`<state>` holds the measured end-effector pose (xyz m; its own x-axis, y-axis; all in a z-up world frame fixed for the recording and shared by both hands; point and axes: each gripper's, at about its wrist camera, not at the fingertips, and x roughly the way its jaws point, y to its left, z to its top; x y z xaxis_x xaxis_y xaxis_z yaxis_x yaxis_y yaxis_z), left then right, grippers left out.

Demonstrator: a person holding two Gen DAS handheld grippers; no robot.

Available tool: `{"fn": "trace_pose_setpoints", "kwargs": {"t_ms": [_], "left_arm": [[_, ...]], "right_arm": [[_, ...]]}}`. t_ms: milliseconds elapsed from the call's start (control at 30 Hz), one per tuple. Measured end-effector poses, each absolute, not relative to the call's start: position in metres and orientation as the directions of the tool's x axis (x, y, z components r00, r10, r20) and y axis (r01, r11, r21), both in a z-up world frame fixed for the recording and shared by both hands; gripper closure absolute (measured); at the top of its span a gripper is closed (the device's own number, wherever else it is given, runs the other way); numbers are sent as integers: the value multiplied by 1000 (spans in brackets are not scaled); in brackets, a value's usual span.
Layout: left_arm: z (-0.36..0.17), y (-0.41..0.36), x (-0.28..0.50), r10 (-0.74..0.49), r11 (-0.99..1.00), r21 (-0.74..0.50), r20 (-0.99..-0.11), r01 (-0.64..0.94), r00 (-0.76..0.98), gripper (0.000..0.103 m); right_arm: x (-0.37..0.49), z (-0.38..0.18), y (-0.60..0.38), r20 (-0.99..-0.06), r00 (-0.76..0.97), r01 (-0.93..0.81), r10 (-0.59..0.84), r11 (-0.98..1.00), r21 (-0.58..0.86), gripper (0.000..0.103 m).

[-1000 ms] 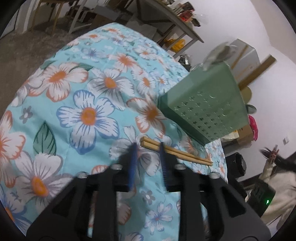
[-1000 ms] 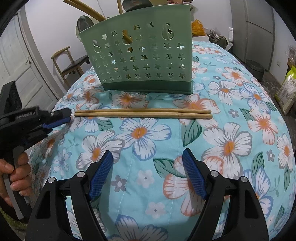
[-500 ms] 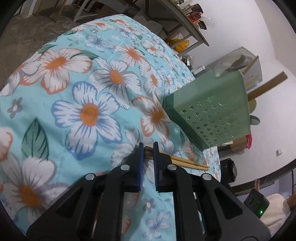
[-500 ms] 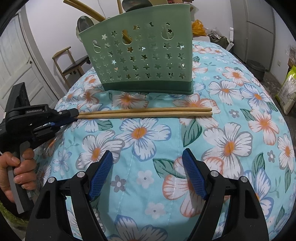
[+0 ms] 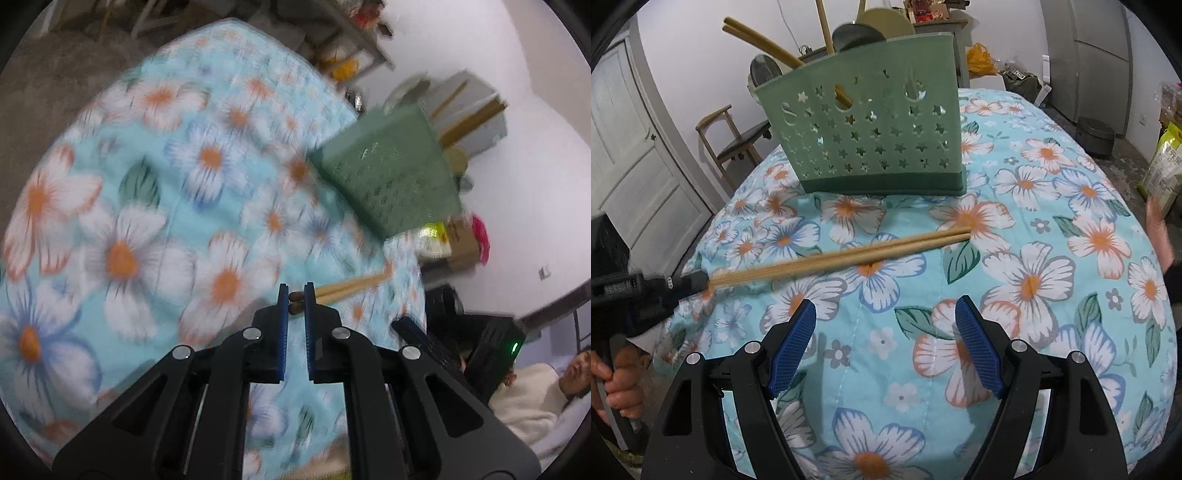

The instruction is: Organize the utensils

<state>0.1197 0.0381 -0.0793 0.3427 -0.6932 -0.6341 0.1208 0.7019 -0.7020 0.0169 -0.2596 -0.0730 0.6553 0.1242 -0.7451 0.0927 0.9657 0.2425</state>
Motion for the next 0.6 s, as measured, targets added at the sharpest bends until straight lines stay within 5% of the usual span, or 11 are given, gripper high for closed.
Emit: {"fn": "trace_pose_setpoints", "kwargs": {"t_ms": [600], "left_arm": [[-52,45,96,-571,818,-525,-696,234,436,84]], "right_arm": [[33,-62,-262,-738,655,88,165,953,292,27]]}}
